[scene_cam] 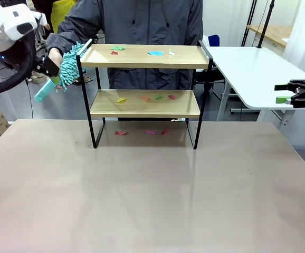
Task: Clean the shelf.
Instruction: Pick up the Duster handed by the human, then clean the specific section of the Shelf indicated by the human with the Duster.
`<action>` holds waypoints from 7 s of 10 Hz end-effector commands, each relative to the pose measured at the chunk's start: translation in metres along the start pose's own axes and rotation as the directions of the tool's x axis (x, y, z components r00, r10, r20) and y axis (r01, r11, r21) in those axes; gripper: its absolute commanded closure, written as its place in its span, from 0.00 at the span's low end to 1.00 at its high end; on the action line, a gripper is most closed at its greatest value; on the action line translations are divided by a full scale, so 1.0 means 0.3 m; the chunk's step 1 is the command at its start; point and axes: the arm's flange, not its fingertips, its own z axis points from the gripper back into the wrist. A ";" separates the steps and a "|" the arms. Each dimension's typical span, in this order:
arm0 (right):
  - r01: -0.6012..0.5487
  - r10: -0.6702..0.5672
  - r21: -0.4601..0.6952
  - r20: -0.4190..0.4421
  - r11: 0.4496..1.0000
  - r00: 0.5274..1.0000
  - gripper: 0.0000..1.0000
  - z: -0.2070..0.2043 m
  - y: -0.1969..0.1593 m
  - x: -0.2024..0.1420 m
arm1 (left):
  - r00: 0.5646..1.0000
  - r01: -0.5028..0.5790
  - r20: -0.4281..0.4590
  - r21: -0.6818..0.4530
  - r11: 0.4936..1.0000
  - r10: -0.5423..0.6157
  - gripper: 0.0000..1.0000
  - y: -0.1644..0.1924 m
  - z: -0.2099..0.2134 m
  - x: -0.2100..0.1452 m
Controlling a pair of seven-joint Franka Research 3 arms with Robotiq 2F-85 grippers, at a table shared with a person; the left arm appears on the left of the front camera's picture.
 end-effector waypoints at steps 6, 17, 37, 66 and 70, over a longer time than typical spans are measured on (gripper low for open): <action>-0.005 0.005 0.001 0.000 1.000 1.000 0.00 -0.005 0.001 0.008 | 0.997 -0.042 -0.069 0.042 0.998 0.045 0.52 -0.010 -0.105 -0.056; -0.005 0.005 0.001 0.000 1.000 1.000 0.00 -0.005 0.001 0.008 | 0.993 -0.109 -0.045 0.082 0.991 0.113 1.00 0.013 -0.092 -0.060; -0.005 0.005 0.001 0.000 1.000 1.000 0.00 -0.005 0.001 0.008 | 0.691 0.683 -0.438 0.137 0.717 -0.575 0.87 0.269 0.436 -0.190; -0.005 0.005 0.001 0.000 1.000 1.000 0.00 -0.005 0.001 0.008 | 0.110 0.881 -0.236 -0.427 0.205 -0.965 0.87 -0.078 0.458 -0.389; -0.005 0.005 0.001 0.000 1.000 1.000 0.00 -0.005 0.001 0.008 | 0.110 0.881 -0.236 -0.427 0.205 -0.965 0.87 -0.078 0.458 -0.389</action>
